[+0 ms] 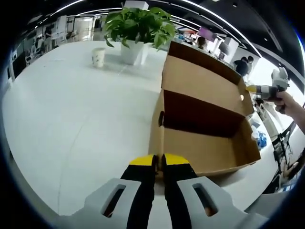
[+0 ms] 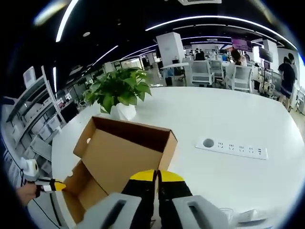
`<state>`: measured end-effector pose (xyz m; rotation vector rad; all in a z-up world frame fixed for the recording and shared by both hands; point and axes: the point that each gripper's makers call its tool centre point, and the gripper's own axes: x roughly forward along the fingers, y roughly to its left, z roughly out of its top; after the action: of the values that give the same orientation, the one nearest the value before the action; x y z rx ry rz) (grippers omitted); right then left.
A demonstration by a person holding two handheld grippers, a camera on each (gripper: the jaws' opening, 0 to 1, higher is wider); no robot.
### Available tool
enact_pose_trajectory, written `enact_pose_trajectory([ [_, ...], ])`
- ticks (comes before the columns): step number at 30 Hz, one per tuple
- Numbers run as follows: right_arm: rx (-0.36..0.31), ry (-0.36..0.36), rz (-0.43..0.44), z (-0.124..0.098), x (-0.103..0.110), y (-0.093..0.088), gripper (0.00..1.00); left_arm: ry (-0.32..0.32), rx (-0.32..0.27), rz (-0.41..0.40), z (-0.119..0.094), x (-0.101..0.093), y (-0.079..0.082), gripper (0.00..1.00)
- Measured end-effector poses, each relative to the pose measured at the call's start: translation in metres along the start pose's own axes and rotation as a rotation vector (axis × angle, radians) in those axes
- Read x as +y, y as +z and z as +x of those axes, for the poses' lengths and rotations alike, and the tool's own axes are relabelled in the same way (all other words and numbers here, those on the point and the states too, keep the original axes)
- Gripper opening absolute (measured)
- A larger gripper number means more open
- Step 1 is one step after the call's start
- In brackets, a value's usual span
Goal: Operate the shoe box by opening the lid, removing the specified soft item, and placing it in the target area until the item is outside and the box remains undamaged.
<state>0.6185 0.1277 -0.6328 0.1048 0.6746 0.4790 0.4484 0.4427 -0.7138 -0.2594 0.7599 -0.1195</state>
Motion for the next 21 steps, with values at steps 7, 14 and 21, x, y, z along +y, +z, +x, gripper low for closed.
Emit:
enact_pose_trajectory([
  [7,-0.012,0.008,-0.004,-0.006,0.005,0.001,0.00,0.000,-0.001,0.000,0.000,0.001,0.000,0.04],
  [14,-0.024,0.018,-0.012,-0.014,0.010,0.001,0.00,0.000,-0.001,0.000,0.001,0.002,0.000,0.04],
  [21,-0.035,0.027,-0.006,-0.019,0.013,0.001,0.00,0.001,-0.001,0.002,0.001,0.001,0.001,0.04],
])
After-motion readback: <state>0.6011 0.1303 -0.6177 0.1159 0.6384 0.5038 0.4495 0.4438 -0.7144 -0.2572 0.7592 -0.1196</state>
